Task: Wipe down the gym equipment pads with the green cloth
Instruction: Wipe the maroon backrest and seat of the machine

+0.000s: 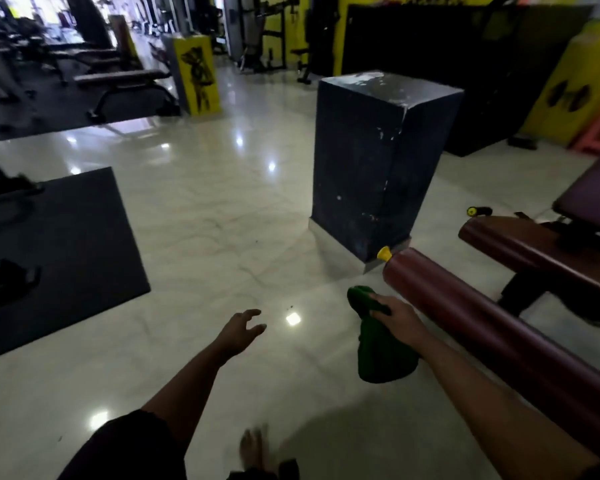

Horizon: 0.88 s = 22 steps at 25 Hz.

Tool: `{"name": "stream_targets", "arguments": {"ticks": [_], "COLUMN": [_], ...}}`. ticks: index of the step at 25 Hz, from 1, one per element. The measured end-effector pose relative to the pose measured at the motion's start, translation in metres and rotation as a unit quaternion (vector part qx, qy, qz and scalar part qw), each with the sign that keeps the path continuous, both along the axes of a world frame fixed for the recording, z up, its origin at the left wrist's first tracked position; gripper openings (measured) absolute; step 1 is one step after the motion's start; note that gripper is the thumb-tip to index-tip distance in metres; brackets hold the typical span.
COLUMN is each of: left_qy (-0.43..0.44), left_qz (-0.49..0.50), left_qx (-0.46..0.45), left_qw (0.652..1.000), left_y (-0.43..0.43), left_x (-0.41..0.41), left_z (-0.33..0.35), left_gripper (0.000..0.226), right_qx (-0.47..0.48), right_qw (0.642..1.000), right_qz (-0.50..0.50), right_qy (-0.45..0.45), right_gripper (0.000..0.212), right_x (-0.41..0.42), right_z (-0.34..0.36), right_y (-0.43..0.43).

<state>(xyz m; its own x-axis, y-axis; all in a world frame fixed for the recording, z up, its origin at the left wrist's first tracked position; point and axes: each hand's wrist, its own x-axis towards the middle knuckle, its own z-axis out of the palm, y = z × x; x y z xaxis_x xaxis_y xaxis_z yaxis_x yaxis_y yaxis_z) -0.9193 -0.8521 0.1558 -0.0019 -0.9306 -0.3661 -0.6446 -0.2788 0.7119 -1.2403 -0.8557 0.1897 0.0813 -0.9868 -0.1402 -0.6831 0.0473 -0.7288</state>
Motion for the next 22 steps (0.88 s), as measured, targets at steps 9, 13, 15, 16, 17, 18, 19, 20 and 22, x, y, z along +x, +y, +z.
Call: {"name": "stream_targets", "arguments": {"ticks": [9, 13, 15, 16, 17, 18, 19, 20, 22], "left_qy": [0.004, 0.015, 0.026, 0.032, 0.037, 0.042, 0.043, 0.043, 0.031], "left_qz": [-0.143, -0.23, -0.279, -0.301, -0.32, -0.335, -0.348, -0.365, -0.41], "left_qx": [-0.031, -0.052, -0.076, -0.081, -0.08, -0.076, -0.065, -0.06, -0.059], "left_qw": [0.989, 0.972, 0.957, 0.95, 0.943, 0.938, 0.934, 0.928, 0.91], "left_y": [-0.331, -0.435, -0.489, -0.513, -0.536, -0.559, -0.577, -0.595, -0.639], "left_x": [-0.032, -0.095, -0.131, -0.15, -0.17, -0.191, -0.21, -0.228, -0.268], "left_z": [0.029, 0.036, 0.034, 0.034, 0.032, 0.03, 0.031, 0.03, 0.022], "left_gripper": [0.047, 0.045, 0.044, 0.043, 0.043, 0.044, 0.044, 0.045, 0.048], "right_qx": [0.019, 0.005, -0.013, -0.018, -0.019, -0.02, -0.019, -0.02, -0.027], "right_qw": [0.982, 0.959, 0.946, 0.941, 0.934, 0.928, 0.922, 0.916, 0.906], "right_qz": [-0.184, -0.276, -0.312, -0.328, -0.345, -0.359, -0.374, -0.388, -0.414], "right_qy": [-0.045, -0.072, -0.081, -0.087, -0.092, -0.096, -0.097, -0.095, -0.083], "right_gripper": [0.043, 0.044, 0.044, 0.044, 0.044, 0.045, 0.045, 0.045, 0.045], "right_x": [-0.002, -0.025, -0.044, -0.056, -0.067, -0.08, -0.091, -0.101, -0.126], "right_z": [0.002, 0.005, 0.003, 0.001, -0.001, -0.002, -0.001, 0.001, -0.001], "right_y": [-0.234, -0.297, -0.333, -0.352, -0.37, -0.389, -0.405, -0.419, -0.453]}}
